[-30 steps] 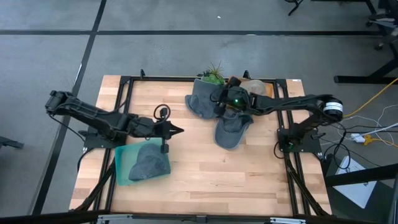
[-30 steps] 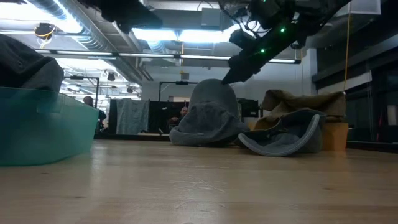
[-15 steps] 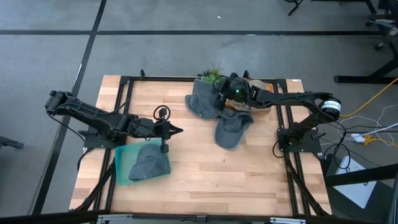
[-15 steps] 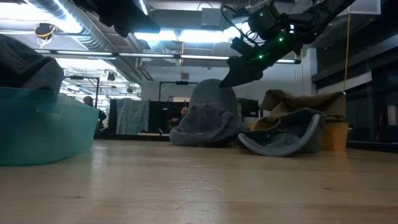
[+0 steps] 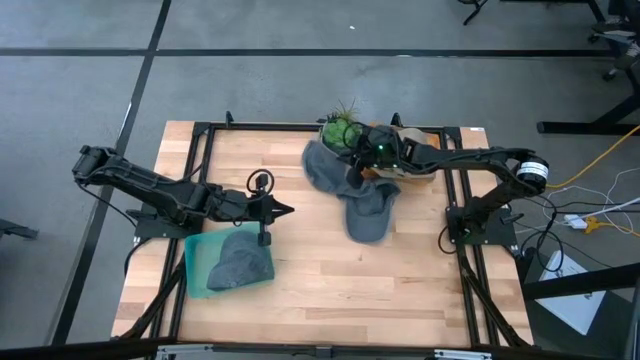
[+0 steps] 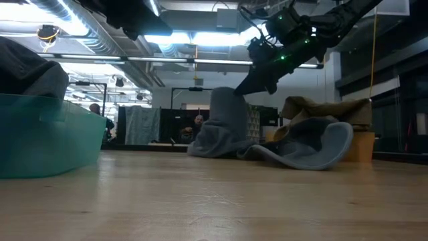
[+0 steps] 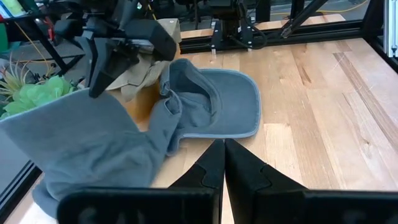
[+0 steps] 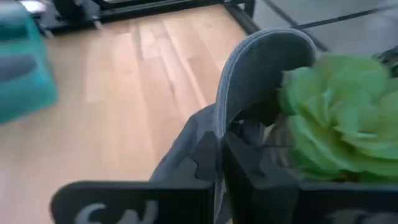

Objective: Pick & Place hat
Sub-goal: Put the top blue cap into the green bin

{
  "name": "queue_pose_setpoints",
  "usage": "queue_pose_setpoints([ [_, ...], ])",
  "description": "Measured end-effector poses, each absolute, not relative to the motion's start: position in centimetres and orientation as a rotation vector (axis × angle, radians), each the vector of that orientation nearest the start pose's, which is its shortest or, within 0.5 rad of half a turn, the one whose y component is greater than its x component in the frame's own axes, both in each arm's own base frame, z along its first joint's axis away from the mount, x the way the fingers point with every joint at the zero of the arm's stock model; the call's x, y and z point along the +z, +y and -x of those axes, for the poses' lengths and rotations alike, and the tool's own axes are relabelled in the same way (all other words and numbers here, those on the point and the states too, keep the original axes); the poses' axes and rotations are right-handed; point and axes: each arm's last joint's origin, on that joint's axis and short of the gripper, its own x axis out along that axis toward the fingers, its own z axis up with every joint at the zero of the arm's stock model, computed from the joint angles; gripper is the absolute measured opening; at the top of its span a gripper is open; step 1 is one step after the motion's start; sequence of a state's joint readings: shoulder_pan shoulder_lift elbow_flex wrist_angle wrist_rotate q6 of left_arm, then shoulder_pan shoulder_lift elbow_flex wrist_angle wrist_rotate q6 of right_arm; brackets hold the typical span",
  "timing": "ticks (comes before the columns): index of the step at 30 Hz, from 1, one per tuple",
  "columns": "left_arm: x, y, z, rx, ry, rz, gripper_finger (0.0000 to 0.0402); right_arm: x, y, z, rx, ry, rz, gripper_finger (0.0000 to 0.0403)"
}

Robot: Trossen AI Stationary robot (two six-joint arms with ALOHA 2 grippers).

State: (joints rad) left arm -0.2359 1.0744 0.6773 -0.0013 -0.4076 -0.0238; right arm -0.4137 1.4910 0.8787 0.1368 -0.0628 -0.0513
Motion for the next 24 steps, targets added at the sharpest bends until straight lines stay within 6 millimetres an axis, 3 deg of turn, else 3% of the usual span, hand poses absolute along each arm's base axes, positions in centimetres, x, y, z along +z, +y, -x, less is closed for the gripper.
queue_pose_setpoints([
  [6,26.0,-4.3,-22.7,0.173,0.376,-0.102,0.0008,23.5,-12.4,-29.4,-0.258,0.426,-0.169,0.0015],
  [12,26.0,-4.2,-22.6,0.178,0.375,-0.09,0.0019,26.2,-11.8,-28.8,-0.179,0.281,-0.199,0.0012],
  [20,28.9,-1.9,-21.0,0.333,0.375,0.179,0.0095,31.4,-10.3,-25.8,-0.158,0.094,-0.122,0.0011],
  [24,28.8,-0.6,-20.3,0.39,0.407,0.364,0.0139,33.2,-9.4,-24.5,-0.194,0.028,-0.046,0.0011],
])
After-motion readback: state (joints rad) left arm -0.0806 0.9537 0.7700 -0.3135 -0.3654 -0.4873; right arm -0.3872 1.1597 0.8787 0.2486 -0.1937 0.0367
